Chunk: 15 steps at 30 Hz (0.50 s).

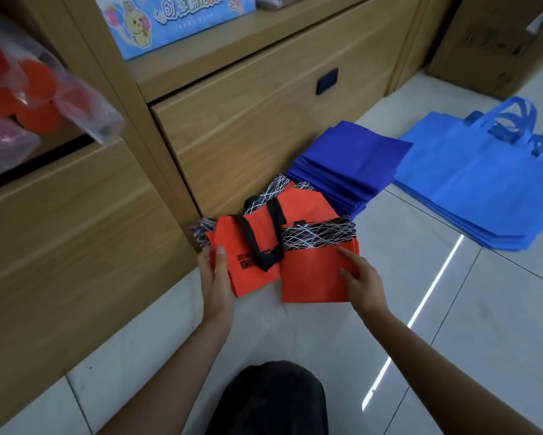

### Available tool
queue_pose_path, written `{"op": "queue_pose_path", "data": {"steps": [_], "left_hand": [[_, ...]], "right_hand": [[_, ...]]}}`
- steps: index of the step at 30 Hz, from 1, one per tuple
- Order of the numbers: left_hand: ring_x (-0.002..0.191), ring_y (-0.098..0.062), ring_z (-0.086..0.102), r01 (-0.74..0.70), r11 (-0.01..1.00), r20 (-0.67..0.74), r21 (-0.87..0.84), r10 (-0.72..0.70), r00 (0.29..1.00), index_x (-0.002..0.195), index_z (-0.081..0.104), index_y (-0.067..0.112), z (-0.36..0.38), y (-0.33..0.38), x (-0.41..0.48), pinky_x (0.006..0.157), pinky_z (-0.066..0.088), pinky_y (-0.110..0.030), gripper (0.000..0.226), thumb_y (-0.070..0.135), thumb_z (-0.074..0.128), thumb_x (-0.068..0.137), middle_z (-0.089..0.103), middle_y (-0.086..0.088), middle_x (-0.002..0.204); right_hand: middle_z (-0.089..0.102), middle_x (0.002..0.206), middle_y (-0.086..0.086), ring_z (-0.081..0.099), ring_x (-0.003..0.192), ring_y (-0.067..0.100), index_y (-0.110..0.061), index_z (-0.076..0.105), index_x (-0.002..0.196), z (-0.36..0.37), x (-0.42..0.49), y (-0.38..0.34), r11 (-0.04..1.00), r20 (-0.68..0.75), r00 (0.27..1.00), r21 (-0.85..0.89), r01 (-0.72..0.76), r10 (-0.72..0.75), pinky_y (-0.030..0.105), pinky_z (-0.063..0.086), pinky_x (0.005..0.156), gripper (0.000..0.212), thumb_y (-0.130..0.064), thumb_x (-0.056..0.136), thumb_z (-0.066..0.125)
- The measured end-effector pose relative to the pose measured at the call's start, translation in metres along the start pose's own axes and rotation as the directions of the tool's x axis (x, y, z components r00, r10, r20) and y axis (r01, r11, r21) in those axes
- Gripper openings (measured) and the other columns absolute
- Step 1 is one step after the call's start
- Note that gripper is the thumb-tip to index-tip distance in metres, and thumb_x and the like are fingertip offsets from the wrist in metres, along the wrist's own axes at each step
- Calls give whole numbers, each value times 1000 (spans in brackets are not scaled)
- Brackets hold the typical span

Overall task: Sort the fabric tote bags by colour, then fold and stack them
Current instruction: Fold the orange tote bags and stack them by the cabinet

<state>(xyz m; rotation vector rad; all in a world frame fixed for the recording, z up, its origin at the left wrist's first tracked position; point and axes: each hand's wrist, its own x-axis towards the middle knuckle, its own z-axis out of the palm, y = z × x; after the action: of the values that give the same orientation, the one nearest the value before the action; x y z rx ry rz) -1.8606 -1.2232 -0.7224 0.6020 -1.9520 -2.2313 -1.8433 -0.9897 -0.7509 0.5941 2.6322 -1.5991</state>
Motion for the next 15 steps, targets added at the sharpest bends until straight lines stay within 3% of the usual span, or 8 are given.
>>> {"op": "queue_pose_path", "data": {"steps": [4, 7, 9, 11, 15], "left_hand": [[119, -9, 50, -182, 976, 239, 119, 150, 959, 141, 21, 40, 26, 22, -2, 95, 43, -33, 53, 54, 33, 92, 47, 29, 117], [131, -7, 38, -293, 925, 400, 243, 179, 899, 140, 31, 34, 45, 17, 8, 104, 33, -27, 42, 41, 31, 99, 42, 24, 132], [139, -12, 26, -463, 782, 521, 418, 211, 827, 138, 38, 29, 54, 3, 22, 112, 23, -27, 39, 31, 33, 99, 32, 7, 147], [141, -20, 19, -605, 551, 626, 575, 180, 758, 142, 37, 25, 61, -13, 37, 113, 16, -32, 49, 40, 27, 96, 22, -3, 154], [144, -24, 5, -684, 166, 688, 711, 39, 725, 148, 17, 34, 73, -31, 51, 115, 10, -43, 67, 58, 4, 87, 9, -3, 158]], "right_hand": [[55, 128, -5, 51, 114, 15, -31, 54, 131, -2, 10, -10, 997, 32, 997, -29, 67, -66, 34, 42, 100, 46, -5, 93, 51], [54, 121, -7, 49, 109, 12, -27, 56, 130, -6, 20, -25, 994, 72, 992, -35, 108, -105, 29, 41, 98, 48, 0, 91, 50], [52, 117, -7, 49, 109, 13, -25, 57, 128, -11, 24, -32, 995, 78, 992, 18, 95, -96, 28, 41, 98, 48, 3, 90, 49], [52, 118, -6, 51, 111, 17, -27, 58, 126, -18, 26, -31, 996, 72, 996, 73, 56, -61, 34, 43, 100, 49, 4, 90, 48], [55, 116, -5, 54, 113, 23, -32, 59, 116, -38, 21, -14, 995, 20, 999, 90, 33, -34, 42, 44, 99, 47, 5, 89, 49]]}}
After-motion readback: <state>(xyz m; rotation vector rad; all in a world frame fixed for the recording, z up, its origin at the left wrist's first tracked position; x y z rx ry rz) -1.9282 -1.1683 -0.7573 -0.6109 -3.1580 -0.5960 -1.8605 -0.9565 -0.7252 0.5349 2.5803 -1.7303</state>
